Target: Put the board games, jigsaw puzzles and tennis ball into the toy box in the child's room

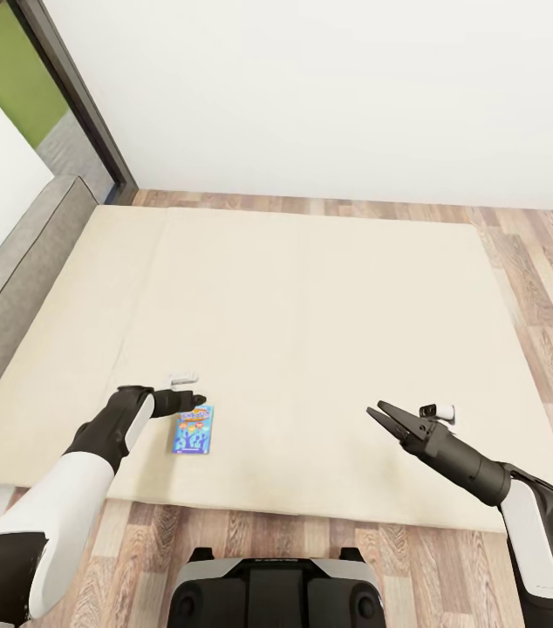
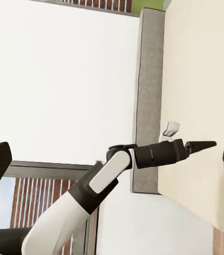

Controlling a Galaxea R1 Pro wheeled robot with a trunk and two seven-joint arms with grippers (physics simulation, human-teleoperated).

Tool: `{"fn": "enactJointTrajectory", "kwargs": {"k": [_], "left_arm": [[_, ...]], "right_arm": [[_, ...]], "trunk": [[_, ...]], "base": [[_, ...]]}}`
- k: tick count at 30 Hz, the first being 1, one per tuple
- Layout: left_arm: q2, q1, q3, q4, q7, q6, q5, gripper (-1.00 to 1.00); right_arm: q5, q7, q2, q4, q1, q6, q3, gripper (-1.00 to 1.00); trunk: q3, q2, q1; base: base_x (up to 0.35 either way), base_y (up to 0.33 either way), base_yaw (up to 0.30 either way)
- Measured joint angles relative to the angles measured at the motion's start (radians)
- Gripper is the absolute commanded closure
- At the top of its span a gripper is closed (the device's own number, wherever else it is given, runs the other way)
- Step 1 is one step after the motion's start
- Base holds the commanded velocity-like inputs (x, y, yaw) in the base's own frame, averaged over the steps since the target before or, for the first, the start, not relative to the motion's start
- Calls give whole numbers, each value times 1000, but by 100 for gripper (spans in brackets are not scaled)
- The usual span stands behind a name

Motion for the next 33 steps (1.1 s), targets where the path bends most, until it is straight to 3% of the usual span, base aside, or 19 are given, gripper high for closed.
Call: {"fn": "enactJointTrajectory", "kwargs": {"k": [19, 33], "left_arm": [[-2, 0, 2, 100, 5, -104, -3, -100], [-4, 0, 2, 110, 5, -115, -4, -100]], "right_arm": [[2, 0, 0, 0, 0, -1, 0, -100], [2, 0, 0, 0, 0, -7, 0, -100]], "trunk": [[-7, 0, 0], [-25, 0, 0]], "base": [[0, 0, 0], [0, 0, 0]]}}
